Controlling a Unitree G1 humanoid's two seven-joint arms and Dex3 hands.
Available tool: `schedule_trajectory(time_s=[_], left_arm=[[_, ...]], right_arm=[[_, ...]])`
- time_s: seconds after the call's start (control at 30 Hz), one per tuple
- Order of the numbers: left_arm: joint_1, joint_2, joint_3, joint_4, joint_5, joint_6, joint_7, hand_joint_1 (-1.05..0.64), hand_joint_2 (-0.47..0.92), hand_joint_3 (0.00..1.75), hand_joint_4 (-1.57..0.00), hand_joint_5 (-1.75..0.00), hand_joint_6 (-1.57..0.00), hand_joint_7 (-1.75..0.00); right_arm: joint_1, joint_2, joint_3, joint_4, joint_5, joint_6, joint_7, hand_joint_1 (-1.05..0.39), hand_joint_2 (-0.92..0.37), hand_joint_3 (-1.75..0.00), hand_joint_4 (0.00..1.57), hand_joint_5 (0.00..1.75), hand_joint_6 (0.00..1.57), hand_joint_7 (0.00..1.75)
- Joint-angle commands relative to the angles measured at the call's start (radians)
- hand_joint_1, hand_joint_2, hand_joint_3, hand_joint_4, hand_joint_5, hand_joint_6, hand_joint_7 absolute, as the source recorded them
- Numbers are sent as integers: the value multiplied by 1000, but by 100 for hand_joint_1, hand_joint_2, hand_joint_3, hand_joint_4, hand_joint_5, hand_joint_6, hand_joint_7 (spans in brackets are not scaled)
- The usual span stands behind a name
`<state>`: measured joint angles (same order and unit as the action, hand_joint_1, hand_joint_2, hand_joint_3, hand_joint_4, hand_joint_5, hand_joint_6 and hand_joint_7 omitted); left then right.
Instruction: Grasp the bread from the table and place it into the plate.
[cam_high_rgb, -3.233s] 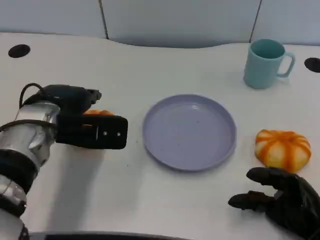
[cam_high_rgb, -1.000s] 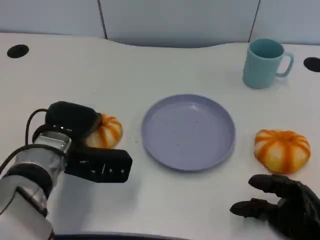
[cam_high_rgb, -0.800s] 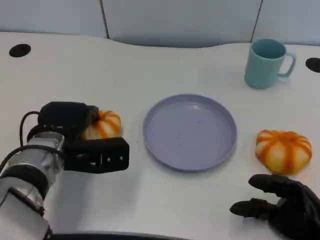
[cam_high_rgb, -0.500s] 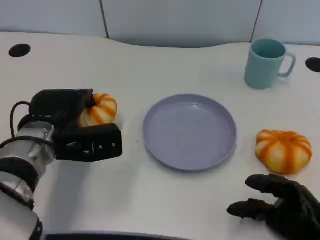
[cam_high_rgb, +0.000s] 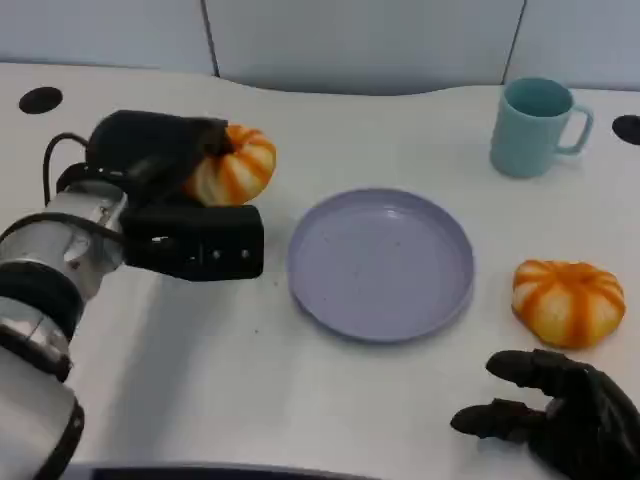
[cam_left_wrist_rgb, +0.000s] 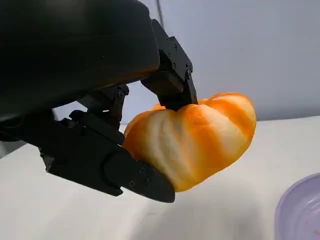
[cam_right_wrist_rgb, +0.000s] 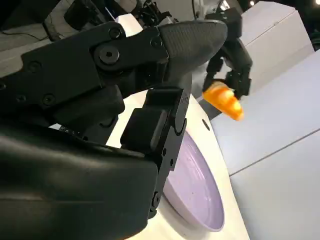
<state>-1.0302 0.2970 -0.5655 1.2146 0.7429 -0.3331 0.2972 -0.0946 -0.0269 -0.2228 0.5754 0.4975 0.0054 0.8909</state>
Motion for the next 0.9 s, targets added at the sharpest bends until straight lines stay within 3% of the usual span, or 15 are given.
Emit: schedule_trajectory(time_s=[0.03, 0.07, 0.2, 0.23, 0.27, 0.33, 0.37, 0.4, 0.47, 0.5, 0.63, 0.73, 0.8, 0.9], left_arm=[[-53, -42, -8, -25, 5, -27, -2, -23, 90, 1, -68, -175, -74, -108], [-59, -58, -10, -28, 4, -41, 1, -22, 91, 3, -70, -175, -74, -109], [-75, -101, -23, -25, 15, -83, 24, -18, 92, 6, -75, -175, -63, -147], [-79, -112, -27, -23, 19, -88, 29, -21, 92, 5, -77, -175, -71, -124], [-83, -123, -31, -19, 24, -97, 40, -21, 92, 5, -78, -175, -73, -121], [-89, -140, -39, -12, 33, -106, 50, -19, 92, 6, -80, -175, -65, -149], [-92, -149, -42, -7, 36, -108, 51, -19, 92, 5, -81, -175, -65, -149], [-95, -158, -45, -2, 41, -109, 51, -19, 91, 5, -81, -175, -68, -144], [-98, -169, -52, 6, 46, -113, 58, -22, 91, 2, -81, -175, -77, -112], [-100, -175, -56, 10, 52, -111, 63, -22, 91, 2, -80, -175, -79, -104], [-107, -199, -62, 23, 55, -94, 40, -21, 92, 3, -81, -175, -76, -121], [-107, -215, -67, 29, 59, -82, 33, -23, 91, 2, -82, -175, -78, -111], [-104, -219, -71, 31, 60, -85, 32, -25, 90, 0, -81, -175, -82, -92], [-98, -219, -89, 34, 72, -95, 51, -26, 88, 0, -82, -175, -86, -79]], right_arm=[[11, -7, 7, -7, -8, -8, -5, -70, -92, -17, 124, 23, 124, 1], [14, -5, 9, -14, -10, -7, -10, -71, -92, -17, 124, 23, 124, 1], [23, -2, 16, -30, -15, 2, -23, -71, -92, -17, 124, 24, 124, 1], [25, 0, 18, -33, -17, 1, -29, -71, -92, -17, 124, 24, 125, 1], [27, 1, 20, -38, -17, 3, -34, -71, -92, -17, 124, 25, 125, 1], [30, 3, 23, -42, -16, 3, -35, -72, -92, -16, 124, 25, 125, 1], [31, 3, 24, -44, -13, 7, -35, -71, -92, -16, 123, 25, 125, 1], [31, 4, 26, -44, -12, 8, -34, -71, -92, -16, 123, 25, 125, 1], [31, 5, 26, -41, -10, 6, -29, -71, -92, -17, 123, 26, 125, 1], [30, 5, 26, -38, -9, 3, -25, -71, -92, -17, 122, 26, 124, 1], [36, 8, 29, -47, -11, -1, -25, -70, -92, -18, 122, 26, 124, 1], [44, 11, 34, -65, -15, 1, -34, -71, -92, -18, 122, 27, 125, 1], [46, 12, 36, -66, -14, 0, -33, -71, -92, -19, 122, 28, 125, 1], [47, 15, 37, -66, -14, 0, -35, -71, -92, -19, 121, 28, 126, 1]])
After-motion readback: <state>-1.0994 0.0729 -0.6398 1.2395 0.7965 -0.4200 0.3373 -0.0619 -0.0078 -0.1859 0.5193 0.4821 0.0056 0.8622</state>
